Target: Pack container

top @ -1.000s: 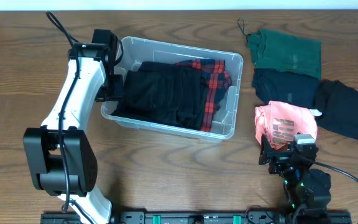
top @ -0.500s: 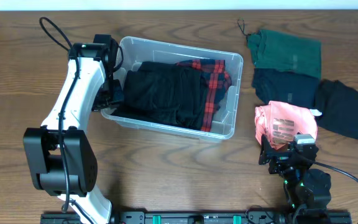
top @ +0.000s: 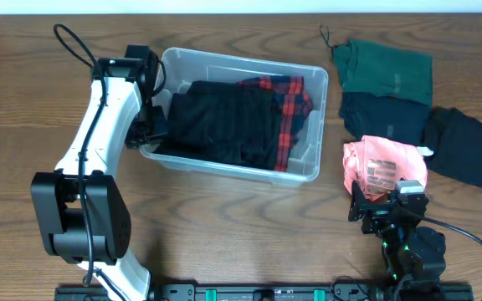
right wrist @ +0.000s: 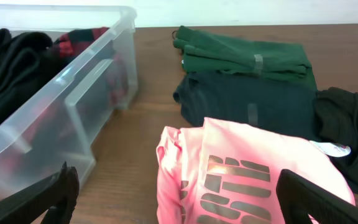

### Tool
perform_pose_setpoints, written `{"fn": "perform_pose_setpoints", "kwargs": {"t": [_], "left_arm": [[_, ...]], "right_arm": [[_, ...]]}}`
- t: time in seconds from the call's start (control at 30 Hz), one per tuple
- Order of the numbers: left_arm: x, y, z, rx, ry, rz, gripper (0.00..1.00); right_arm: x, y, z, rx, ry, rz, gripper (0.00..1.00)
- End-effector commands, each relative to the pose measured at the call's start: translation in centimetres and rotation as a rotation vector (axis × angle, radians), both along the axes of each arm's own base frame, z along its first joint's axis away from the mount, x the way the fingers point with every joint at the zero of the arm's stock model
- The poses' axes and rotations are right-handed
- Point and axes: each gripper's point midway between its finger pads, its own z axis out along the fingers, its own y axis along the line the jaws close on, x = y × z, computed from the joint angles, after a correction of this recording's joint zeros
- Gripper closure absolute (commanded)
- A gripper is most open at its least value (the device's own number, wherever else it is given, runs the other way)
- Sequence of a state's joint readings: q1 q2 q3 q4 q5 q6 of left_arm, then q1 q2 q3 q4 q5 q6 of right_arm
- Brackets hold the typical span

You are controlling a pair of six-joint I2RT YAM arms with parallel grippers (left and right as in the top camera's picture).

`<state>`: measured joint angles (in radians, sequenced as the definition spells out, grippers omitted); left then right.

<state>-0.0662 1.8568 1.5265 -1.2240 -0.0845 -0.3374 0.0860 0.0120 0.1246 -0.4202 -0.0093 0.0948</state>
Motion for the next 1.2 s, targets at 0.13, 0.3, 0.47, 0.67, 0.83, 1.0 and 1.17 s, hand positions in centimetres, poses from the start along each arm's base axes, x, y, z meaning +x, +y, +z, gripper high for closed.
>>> {"fn": "perform_pose_setpoints", "kwargs": {"t": [0.13,0.3,0.47,0.67,0.83,1.0,1.17], "left_arm": [[-0.8,-0.8,-0.2,-0.044,0.021,0.171,0.75],[-1.3,-0.8,-0.2,-0.039,0.041,0.173,0.75],[-0.8,-0.5,-0.2,-0.026,0.023,0.141,0.75],[0.1,-0.3,0.1,-0.039,0.002,0.014,0.50],[1.1,0.3,3.7,-0.045,-0.083,-0.005,0.32],[1.9,0.4,10.6,-0.047,-0.263,-0.039,0.21],[0.9,3.4,16.7,0.087,-0.449,-0.015,0.02]], "right_arm": [[0.0,0.0,0.0,0.007,-0.003,-0.002,0.01],[0.0,0.0,0.0,0.007,-0.003,-0.002,0.01],[0.0,0.0,0.0,0.007,-0.004,-0.002,0.01],[0.0,0.0,0.0,0.007,-0.003,-0.002,0.01],[0.0,0.0,0.0,0.007,-0.004,-0.002,0.01],[0.0,0.0,0.0,0.007,-0.004,-0.002,0.01],[0.0,0.0,0.0,0.007,-0.004,-0.002,0.01]]}}
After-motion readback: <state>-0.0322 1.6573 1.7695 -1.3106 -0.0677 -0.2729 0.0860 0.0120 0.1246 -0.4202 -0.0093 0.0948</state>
